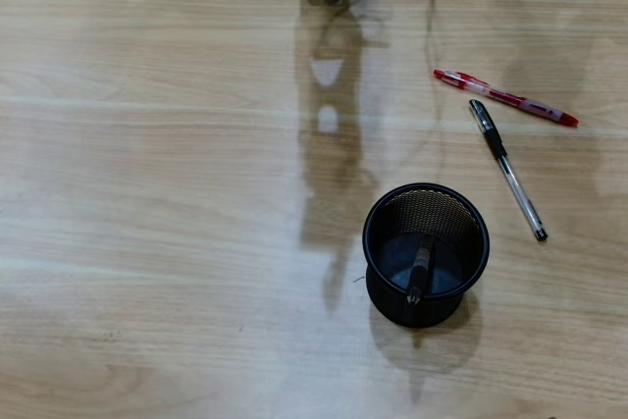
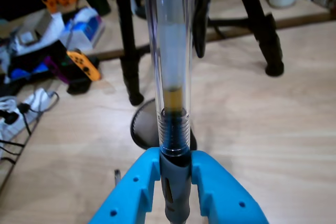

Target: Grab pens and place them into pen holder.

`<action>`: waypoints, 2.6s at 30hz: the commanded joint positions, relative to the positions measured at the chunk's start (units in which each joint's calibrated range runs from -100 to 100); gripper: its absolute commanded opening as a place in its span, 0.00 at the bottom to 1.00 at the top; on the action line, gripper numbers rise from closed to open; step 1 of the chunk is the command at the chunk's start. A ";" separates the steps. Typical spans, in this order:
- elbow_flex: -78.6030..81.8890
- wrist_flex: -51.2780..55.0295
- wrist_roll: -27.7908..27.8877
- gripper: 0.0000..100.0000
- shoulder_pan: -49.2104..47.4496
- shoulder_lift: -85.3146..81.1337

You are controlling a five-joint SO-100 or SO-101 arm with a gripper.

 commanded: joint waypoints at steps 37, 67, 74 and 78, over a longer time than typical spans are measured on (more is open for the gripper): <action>-8.81 -56.35 2.86 0.02 -10.61 50.17; -14.60 -22.18 11.29 0.02 -15.18 38.36; -15.87 -7.60 14.59 0.02 -20.03 31.99; -16.05 -6.78 15.48 0.02 -24.42 30.98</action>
